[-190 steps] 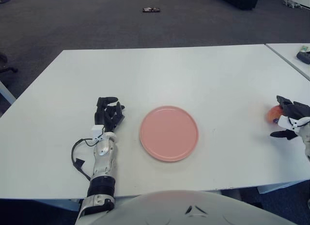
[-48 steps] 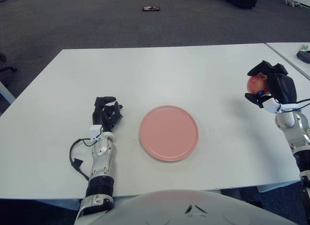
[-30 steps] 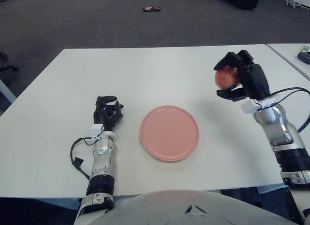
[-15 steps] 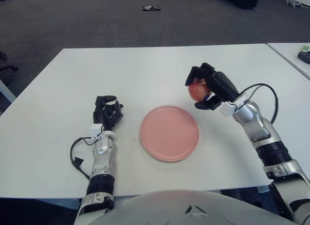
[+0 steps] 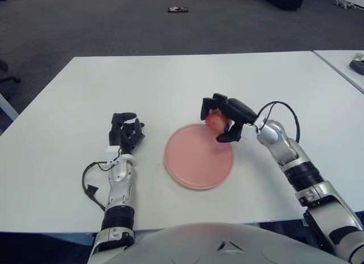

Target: Put the apple into the plate.

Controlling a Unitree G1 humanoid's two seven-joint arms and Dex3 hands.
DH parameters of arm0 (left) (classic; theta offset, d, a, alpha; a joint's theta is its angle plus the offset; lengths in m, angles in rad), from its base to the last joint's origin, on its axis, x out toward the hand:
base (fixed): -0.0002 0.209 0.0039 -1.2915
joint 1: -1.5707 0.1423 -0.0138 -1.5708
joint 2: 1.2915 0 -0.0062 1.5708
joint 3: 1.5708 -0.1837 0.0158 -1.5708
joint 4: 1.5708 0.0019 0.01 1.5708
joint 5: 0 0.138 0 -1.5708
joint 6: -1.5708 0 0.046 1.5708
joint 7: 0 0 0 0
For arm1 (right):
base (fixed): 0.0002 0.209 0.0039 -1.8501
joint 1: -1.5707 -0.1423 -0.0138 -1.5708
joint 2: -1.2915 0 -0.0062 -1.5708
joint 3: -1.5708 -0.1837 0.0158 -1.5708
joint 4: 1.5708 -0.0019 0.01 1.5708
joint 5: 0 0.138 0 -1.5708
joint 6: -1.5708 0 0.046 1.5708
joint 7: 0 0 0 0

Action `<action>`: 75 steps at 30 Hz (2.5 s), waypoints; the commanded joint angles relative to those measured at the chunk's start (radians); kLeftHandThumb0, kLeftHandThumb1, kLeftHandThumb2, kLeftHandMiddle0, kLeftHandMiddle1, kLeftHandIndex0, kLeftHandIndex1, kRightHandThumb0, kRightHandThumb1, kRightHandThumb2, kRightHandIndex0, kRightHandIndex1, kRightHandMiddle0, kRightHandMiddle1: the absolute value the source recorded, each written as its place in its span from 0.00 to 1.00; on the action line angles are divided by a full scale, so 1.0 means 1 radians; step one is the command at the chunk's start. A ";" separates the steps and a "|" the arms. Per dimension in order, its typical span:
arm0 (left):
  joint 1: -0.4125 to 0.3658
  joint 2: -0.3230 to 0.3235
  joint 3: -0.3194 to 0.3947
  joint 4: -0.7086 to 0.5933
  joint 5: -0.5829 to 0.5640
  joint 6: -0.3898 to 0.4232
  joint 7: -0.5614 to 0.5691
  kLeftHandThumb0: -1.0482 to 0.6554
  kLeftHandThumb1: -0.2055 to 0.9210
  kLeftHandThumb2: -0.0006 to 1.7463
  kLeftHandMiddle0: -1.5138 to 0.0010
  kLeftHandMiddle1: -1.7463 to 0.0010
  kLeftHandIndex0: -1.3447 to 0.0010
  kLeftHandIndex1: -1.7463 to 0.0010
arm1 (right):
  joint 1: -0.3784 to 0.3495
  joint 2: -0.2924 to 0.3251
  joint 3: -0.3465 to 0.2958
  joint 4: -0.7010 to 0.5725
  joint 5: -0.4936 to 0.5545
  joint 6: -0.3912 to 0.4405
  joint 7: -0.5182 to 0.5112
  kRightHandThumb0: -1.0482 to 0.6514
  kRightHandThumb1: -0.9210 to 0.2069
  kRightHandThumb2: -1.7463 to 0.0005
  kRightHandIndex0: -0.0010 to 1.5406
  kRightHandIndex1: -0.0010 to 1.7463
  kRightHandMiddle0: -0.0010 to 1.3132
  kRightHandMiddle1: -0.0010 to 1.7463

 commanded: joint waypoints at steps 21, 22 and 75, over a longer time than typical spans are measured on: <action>0.030 -0.004 -0.004 0.013 0.015 0.030 0.014 0.39 0.82 0.47 0.67 0.11 0.76 0.00 | -0.054 -0.014 0.083 0.156 -0.160 -0.161 -0.033 0.61 0.68 0.15 0.50 0.95 0.38 1.00; 0.030 -0.004 -0.004 0.013 0.015 0.029 0.014 0.39 0.82 0.47 0.67 0.11 0.76 0.00 | -0.054 -0.016 0.084 0.158 -0.172 -0.166 -0.042 0.61 0.69 0.14 0.50 0.96 0.39 1.00; 0.011 0.009 -0.007 0.058 0.017 0.005 0.011 0.39 0.76 0.52 0.64 0.12 0.73 0.00 | -0.061 -0.088 0.080 0.109 -0.221 -0.266 -0.117 0.00 0.00 0.74 0.00 0.00 0.00 0.00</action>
